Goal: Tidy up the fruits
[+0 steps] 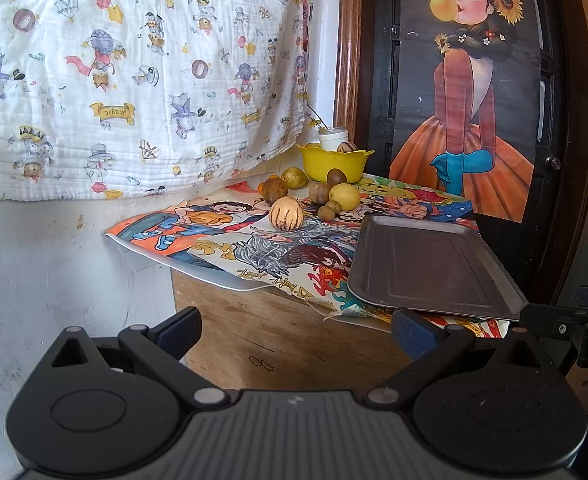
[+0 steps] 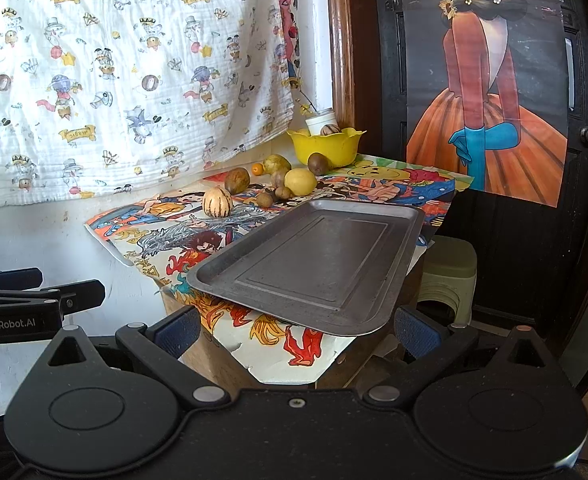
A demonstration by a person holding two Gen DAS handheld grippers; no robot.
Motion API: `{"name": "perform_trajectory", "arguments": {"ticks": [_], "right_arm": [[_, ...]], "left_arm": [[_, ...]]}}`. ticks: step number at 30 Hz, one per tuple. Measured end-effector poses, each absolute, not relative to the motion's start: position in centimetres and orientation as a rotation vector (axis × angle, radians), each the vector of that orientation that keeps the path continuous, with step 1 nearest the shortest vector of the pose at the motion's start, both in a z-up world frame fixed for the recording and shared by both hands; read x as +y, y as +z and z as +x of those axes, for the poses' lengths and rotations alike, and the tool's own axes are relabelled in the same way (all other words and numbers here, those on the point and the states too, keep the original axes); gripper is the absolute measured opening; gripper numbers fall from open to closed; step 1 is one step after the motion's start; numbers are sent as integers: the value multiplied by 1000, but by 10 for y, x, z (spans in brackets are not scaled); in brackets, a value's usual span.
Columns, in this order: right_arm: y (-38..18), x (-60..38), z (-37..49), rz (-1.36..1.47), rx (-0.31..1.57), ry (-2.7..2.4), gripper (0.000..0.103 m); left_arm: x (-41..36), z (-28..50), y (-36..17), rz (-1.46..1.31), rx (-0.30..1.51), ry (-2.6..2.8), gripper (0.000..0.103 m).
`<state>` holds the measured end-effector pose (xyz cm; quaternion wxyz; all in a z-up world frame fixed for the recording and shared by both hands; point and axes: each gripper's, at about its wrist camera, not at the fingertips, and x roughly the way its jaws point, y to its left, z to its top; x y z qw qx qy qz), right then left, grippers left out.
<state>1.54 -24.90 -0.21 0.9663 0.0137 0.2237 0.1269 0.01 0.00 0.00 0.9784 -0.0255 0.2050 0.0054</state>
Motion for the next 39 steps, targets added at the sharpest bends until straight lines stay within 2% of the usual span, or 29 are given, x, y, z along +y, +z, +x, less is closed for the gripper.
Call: {"name": "perform_trajectory", "arguments": {"ticks": [39], "right_arm": [[-2, -249, 14, 30, 463, 258, 103]], "left_arm": [[2, 5, -3, -61, 435, 5, 103]]}}
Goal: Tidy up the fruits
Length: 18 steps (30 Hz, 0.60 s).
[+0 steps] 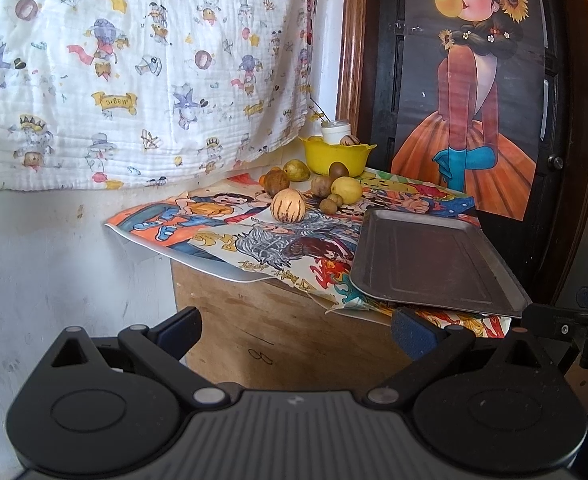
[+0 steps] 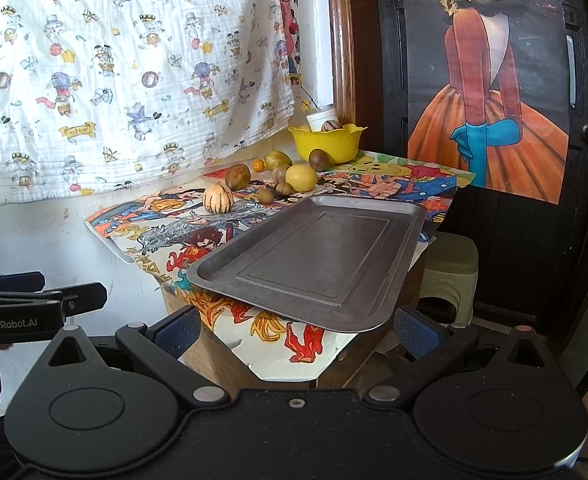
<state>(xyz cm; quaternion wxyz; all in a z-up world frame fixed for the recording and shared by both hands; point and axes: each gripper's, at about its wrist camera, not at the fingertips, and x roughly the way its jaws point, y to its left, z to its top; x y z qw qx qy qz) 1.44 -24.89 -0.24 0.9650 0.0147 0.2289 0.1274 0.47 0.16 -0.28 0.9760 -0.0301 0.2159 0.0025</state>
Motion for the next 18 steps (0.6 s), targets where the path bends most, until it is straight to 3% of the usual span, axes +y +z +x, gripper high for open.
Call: {"name": "perform_trajectory", "arguments": {"ticks": [18], "right_arm": [[11, -244, 55, -54, 474, 360, 103]], "left_arm": [[20, 41, 7, -59, 488, 27, 103]]}}
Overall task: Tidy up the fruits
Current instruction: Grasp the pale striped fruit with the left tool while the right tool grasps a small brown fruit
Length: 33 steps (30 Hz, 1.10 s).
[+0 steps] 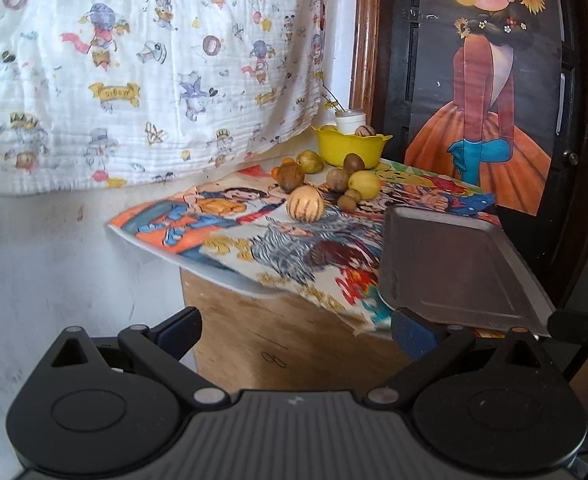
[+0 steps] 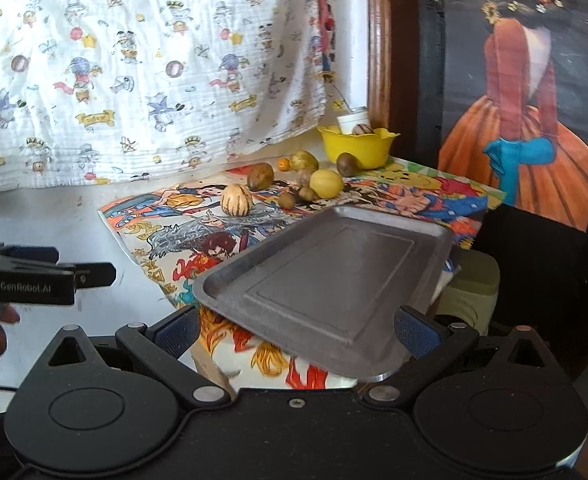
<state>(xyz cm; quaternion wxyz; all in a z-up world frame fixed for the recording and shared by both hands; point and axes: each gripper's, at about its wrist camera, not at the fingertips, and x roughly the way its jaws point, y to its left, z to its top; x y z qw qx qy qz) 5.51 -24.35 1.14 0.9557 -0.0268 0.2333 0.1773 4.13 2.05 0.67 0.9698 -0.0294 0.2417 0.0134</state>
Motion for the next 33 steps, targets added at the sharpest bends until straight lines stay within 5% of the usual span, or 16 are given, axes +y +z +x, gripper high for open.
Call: {"name": "perform_trajectory", "arguments": {"ticks": [33], "right_arm": [[132, -238, 262, -138, 427, 500, 103]], "left_arm": [[50, 220, 84, -57, 526, -38, 103]]}}
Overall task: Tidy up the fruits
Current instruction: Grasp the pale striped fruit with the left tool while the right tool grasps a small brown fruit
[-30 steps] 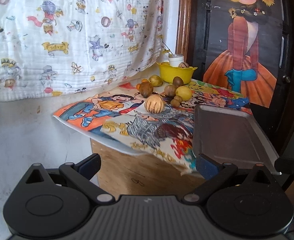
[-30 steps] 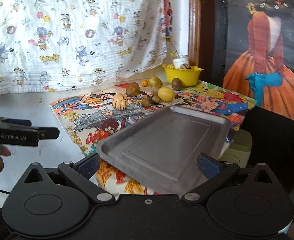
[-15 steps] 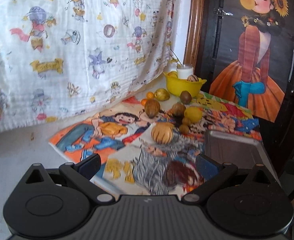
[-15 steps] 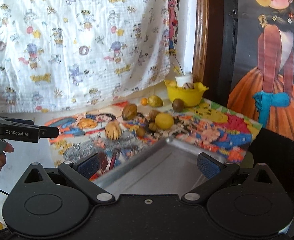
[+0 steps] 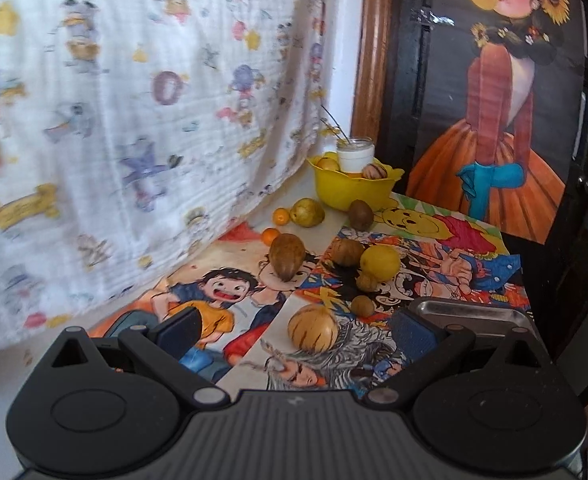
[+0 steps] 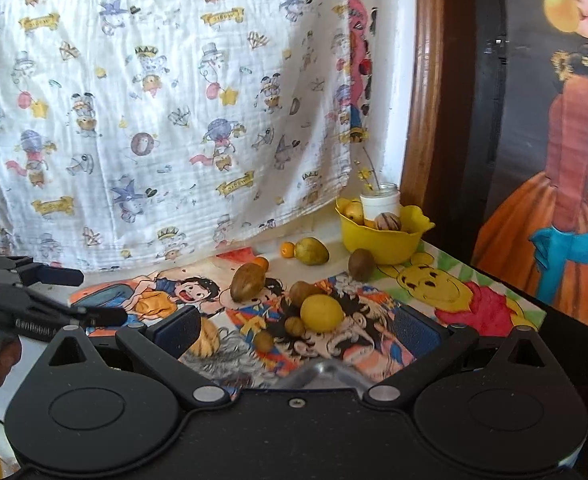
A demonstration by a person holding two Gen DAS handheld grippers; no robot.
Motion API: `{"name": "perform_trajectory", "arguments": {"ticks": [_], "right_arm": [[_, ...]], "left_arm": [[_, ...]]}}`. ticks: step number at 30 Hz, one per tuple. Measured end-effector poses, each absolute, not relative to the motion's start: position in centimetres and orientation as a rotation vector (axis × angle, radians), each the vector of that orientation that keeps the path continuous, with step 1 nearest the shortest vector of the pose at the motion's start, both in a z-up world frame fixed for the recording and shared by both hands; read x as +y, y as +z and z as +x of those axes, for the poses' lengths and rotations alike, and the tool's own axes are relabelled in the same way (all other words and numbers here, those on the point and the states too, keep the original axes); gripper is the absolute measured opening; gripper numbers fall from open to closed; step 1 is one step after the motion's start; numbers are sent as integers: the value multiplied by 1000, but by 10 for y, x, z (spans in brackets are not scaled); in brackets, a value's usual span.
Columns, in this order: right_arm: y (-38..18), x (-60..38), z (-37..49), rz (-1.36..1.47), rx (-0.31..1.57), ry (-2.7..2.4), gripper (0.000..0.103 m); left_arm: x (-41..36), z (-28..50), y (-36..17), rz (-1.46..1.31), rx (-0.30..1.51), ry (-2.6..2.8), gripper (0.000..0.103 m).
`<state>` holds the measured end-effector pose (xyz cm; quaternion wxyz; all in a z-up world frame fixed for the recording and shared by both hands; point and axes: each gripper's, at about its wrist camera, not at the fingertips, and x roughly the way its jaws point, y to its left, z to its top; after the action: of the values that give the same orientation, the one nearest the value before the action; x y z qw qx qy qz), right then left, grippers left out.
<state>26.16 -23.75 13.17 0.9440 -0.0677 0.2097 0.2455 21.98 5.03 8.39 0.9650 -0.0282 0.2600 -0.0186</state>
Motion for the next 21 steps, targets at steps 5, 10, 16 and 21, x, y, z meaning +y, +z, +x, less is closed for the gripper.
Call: {"name": "perform_trajectory", "arguments": {"ticks": [5, 10, 16, 21], "right_arm": [[120, -225, 315, -118, 477, 563, 102], [90, -208, 356, -100, 535, 613, 99], [50, -188, 383, -104, 618, 657, 87], [24, -174, 403, -98, 683, 669, 75]], "left_arm": [[47, 245, 69, -28, 535, -67, 103], [46, 270, 47, -26, 568, -81, 103], [47, 292, 22, -44, 617, -94, 102], [47, 305, 10, -47, 638, -109, 97]]}}
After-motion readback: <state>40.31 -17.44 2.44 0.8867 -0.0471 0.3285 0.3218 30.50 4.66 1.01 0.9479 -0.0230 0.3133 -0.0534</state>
